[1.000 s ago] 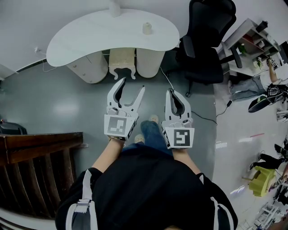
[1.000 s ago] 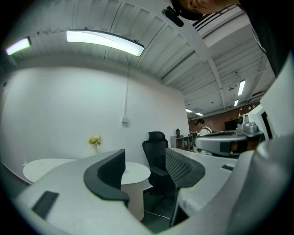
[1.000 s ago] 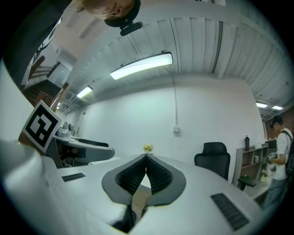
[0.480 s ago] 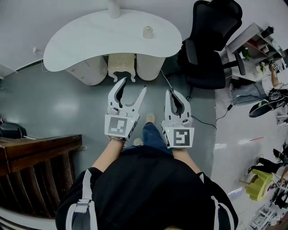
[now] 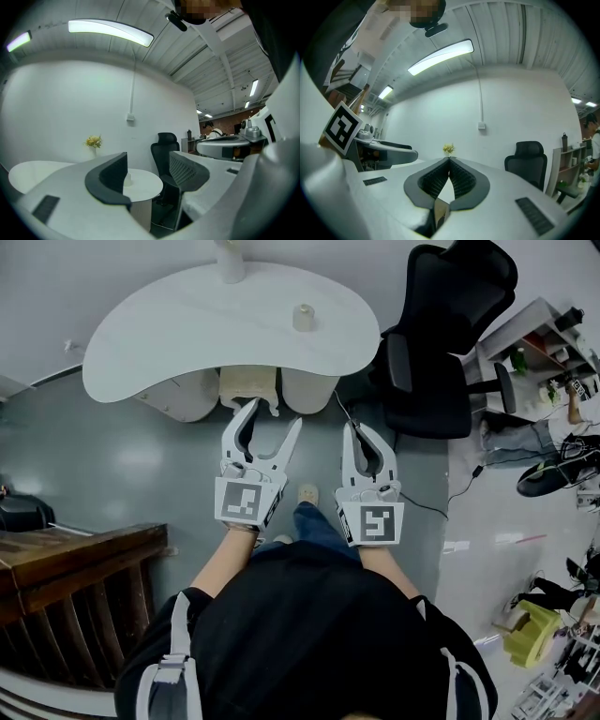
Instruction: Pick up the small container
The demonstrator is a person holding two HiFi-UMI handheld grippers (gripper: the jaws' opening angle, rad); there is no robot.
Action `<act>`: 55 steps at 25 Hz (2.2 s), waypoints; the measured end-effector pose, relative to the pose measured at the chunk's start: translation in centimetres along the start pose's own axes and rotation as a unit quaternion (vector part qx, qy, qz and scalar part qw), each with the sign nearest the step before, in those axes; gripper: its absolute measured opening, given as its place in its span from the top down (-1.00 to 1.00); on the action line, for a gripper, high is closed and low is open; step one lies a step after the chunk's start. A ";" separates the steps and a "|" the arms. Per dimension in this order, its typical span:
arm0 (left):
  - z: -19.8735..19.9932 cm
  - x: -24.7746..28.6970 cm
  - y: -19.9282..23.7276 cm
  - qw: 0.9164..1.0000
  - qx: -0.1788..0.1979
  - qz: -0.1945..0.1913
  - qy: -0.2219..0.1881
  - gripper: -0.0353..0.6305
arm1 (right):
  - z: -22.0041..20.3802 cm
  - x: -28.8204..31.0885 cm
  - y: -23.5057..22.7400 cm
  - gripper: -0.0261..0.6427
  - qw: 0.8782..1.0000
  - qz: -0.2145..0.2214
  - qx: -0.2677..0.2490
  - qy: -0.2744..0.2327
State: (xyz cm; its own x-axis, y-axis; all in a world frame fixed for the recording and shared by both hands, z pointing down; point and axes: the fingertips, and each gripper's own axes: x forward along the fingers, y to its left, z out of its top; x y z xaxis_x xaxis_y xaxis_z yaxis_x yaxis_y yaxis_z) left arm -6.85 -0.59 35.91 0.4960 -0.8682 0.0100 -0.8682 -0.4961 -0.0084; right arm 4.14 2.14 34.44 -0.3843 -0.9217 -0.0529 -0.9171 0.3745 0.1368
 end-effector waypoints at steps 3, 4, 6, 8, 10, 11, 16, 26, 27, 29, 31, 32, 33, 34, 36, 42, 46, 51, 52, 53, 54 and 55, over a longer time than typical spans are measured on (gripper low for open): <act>0.2 1.8 0.4 1.000 0.001 0.008 0.003 0.08 | -0.2 1.5 -1.2 0.86 1.000 0.007 0.001 -0.001; 0.3 2.4 0.5 1.000 0.001 0.011 0.004 0.08 | -0.3 2.0 -1.6 0.86 1.000 0.010 0.002 -0.001; 0.4 3.5 0.7 1.000 0.002 0.015 0.004 0.08 | -0.5 2.9 -2.3 0.86 1.000 0.015 0.003 -0.002; 0.3 4.6 1.0 1.000 0.002 0.020 0.004 0.07 | -0.8 3.8 -3.1 0.86 1.000 0.021 0.004 -0.002; 0.1 5.6 1.1 1.000 0.000 0.024 0.007 0.07 | -1.1 4.6 -3.8 0.86 1.000 0.026 0.005 -0.001; 0.1 6.1 1.2 1.000 0.001 0.025 0.005 0.06 | -1.2 4.9 -4.0 0.86 1.000 0.028 0.006 -0.001; -0.1 8.0 1.6 0.999 0.002 0.031 0.011 0.06 | -1.9 6.3 -5.2 0.86 0.999 0.032 0.009 0.001; -0.9 13.1 4.2 0.999 0.001 0.028 0.019 0.05 | -2.9 10.8 -7.0 0.86 0.999 0.032 0.009 0.009; -0.9 13.7 4.5 0.999 0.001 0.028 0.021 0.05 | -2.9 11.3 -7.2 0.86 0.999 0.030 0.009 0.011; -1.2 14.9 5.2 0.999 0.000 0.023 0.025 0.05 | -3.1 12.5 -7.6 0.86 1.000 0.023 0.011 0.017; -1.9 16.1 5.9 0.999 -0.003 0.014 0.030 0.05 | -3.7 13.7 -7.8 0.86 0.999 0.023 0.009 0.021; -2.4 16.7 6.2 0.999 -0.006 0.011 0.035 0.04 | -4.2 14.3 -7.8 0.86 0.999 0.024 0.008 0.029; -2.9 17.2 6.6 0.999 -0.010 0.008 0.041 0.04 | -4.7 14.9 -7.8 0.86 0.999 0.025 0.008 0.039; -3.3 17.8 7.0 0.999 -0.011 0.006 0.046 0.04 | -5.0 15.6 -7.8 0.86 0.999 0.024 0.009 0.041; -3.9 18.9 7.9 0.999 -0.012 0.002 0.051 0.04 | -5.4 17.0 -8.0 0.86 0.999 0.023 0.011 0.040; -5.6 22.7 10.3 0.998 -0.012 -0.015 0.059 0.04 | -6.4 21.3 -8.8 0.86 0.999 0.015 0.015 0.030; -6.4 24.7 11.9 0.998 -0.007 -0.022 0.063 0.04 | -7.6 23.6 -9.3 0.86 0.999 0.010 0.009 0.051; -7.6 26.4 12.8 0.996 -0.011 -0.038 0.077 0.04 | -7.5 25.8 -10.2 0.86 0.999 -0.015 0.020 0.028; -7.9 26.7 12.9 0.996 -0.013 -0.040 0.079 0.04 | -7.6 26.0 -10.3 0.86 0.999 -0.017 0.020 0.030; -8.1 27.0 13.0 0.996 -0.014 -0.042 0.082 0.04 | -7.7 26.3 -10.4 0.86 0.999 -0.018 0.020 0.031; -8.4 27.3 13.1 0.995 -0.016 -0.043 0.084 0.04 | -7.9 26.6 -10.6 0.86 0.999 -0.018 0.020 0.032; -8.7 27.6 13.2 0.995 -0.017 -0.043 0.088 0.04 | -8.1 26.8 -10.7 0.86 0.999 -0.015 0.018 0.036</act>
State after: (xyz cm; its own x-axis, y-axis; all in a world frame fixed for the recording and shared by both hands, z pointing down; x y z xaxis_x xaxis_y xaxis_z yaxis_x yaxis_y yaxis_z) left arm -4.71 -31.02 44.83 0.5618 -0.8063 0.1851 -0.8237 -0.5659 0.0349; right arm 4.48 -27.41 39.57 -0.3482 -0.9373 0.0147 -0.9321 0.3479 0.1009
